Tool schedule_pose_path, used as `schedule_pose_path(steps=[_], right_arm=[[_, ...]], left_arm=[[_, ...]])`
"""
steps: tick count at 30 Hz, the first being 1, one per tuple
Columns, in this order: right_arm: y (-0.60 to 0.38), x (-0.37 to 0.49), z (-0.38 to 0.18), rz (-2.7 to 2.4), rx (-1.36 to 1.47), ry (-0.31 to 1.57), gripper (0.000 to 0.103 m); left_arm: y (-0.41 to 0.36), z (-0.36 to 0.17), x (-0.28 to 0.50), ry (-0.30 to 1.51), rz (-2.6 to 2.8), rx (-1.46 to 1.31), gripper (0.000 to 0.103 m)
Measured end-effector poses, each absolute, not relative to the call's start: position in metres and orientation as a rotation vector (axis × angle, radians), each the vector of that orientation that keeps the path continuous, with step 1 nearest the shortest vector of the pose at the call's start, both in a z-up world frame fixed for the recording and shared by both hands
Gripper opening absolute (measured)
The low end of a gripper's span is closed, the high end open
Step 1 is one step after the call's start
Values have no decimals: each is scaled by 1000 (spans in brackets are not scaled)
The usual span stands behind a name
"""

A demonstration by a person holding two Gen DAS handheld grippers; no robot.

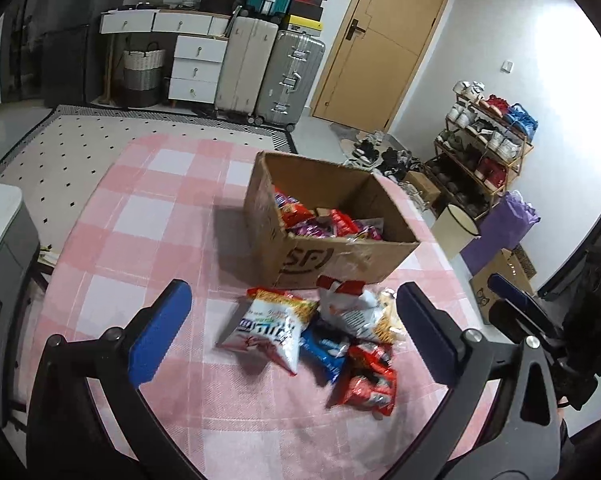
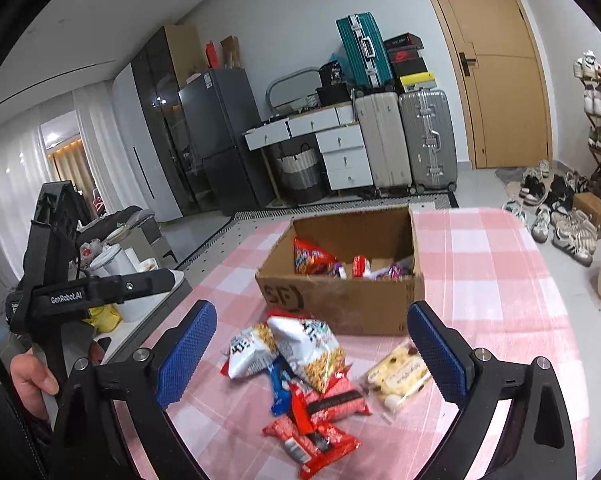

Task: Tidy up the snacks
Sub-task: 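Withdraw both tools from the box toward the remaining snacks, then grasp the white noodle-snack bag with the right gripper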

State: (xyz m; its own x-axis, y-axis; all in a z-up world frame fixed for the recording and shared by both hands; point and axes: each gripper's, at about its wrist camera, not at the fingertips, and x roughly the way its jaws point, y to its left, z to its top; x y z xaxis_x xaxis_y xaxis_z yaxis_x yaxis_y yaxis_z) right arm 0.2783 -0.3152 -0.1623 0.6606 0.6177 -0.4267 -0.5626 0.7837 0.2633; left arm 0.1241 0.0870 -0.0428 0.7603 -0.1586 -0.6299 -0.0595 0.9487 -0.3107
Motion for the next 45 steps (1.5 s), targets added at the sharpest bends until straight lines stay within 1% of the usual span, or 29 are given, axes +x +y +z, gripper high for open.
schedule_pose_path(steps=[7,21,43,45], right_arm=[[-309,278,-183,692,115,552,98],[-274,319,-224,734,110,668,98],[-218,384,-273,760,110,813,98],[-218,383,-276,771,108,811,93]], left_arm=[[84,-67,113,726,-37,-301,102],[96,-114,130,796,-48,-370,102],[110,-150,152,865,-49,-411,102],[110,-152,153,873,-46,-411,102]])
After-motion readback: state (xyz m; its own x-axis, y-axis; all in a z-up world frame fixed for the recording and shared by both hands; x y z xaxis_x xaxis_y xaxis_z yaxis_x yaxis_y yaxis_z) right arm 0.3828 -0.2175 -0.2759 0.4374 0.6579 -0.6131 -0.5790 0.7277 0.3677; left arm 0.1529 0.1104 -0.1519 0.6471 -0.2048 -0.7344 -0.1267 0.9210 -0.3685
